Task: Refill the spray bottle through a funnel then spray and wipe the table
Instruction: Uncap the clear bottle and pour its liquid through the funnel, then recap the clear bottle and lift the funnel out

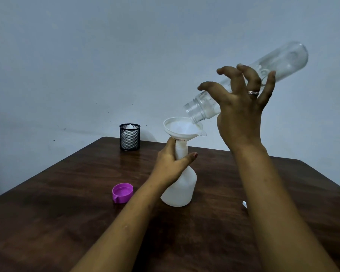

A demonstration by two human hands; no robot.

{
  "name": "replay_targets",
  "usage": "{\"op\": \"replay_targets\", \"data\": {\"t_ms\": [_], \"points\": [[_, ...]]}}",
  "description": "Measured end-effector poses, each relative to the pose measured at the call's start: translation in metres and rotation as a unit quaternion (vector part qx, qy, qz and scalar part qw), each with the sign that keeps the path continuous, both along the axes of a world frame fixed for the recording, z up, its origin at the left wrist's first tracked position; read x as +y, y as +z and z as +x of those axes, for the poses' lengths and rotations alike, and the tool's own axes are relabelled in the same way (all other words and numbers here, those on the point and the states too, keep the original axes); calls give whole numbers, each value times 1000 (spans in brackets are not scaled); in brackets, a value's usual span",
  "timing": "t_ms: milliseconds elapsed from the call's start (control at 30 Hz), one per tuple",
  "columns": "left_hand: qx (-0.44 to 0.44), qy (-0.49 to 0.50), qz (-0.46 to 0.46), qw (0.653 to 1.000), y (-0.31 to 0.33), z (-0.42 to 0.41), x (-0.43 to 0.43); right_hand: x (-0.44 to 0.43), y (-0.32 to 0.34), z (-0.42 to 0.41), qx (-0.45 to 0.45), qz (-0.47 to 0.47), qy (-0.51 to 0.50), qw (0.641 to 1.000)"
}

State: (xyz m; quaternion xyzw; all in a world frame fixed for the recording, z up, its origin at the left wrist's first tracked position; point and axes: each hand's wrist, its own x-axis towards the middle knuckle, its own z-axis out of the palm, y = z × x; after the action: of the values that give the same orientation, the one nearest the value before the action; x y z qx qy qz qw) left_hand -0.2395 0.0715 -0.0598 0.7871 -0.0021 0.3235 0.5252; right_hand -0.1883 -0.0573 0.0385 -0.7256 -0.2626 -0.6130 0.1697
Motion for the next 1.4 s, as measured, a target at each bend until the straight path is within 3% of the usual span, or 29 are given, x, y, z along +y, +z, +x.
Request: {"op": "replay_targets", "data": {"t_ms": [100,200,300,367,467,700,767,833,933,1033,1100,1233,1400], "points": [[75,-32,39,996,5,-3,15,-1,3,-5,17,2,-26,1000],[236,-74,82,965,15,-15,40,-6,9,-14,117,-10,-42,992],[425,-10,271,863,22,-36,64,-11,14,-22,218,-13,-48,975],[492,48,361,791,16,-49,73,-17,18,-26,264,-4,-47,963],[522,56,371,766,-1,-65,75,-29,21,-31,319,51,-3,946],[462,92,404,784,-14,-81,70,-59,-21,-39,364,183,141,902],[432,38,367,823,-2,-92,62,-62,-39,-39,371,204,155,893],[362,-53,272,890,20,-107,41,-65,-54,-39,382,224,174,880],[162,-185,120,962,61,-132,-3,-64,-72,-42,404,242,196,860],[-18,-234,43,971,98,-144,-44,-60,-85,-48,417,219,200,859],[-94,-219,-9,971,110,-137,-62,-56,-90,-54,421,204,206,860],[-121,-176,-109,971,105,-105,-86,-53,-97,-60,435,192,224,851],[-152,-101,-107,977,86,-70,-103,-56,-103,-57,440,187,246,843]]}}
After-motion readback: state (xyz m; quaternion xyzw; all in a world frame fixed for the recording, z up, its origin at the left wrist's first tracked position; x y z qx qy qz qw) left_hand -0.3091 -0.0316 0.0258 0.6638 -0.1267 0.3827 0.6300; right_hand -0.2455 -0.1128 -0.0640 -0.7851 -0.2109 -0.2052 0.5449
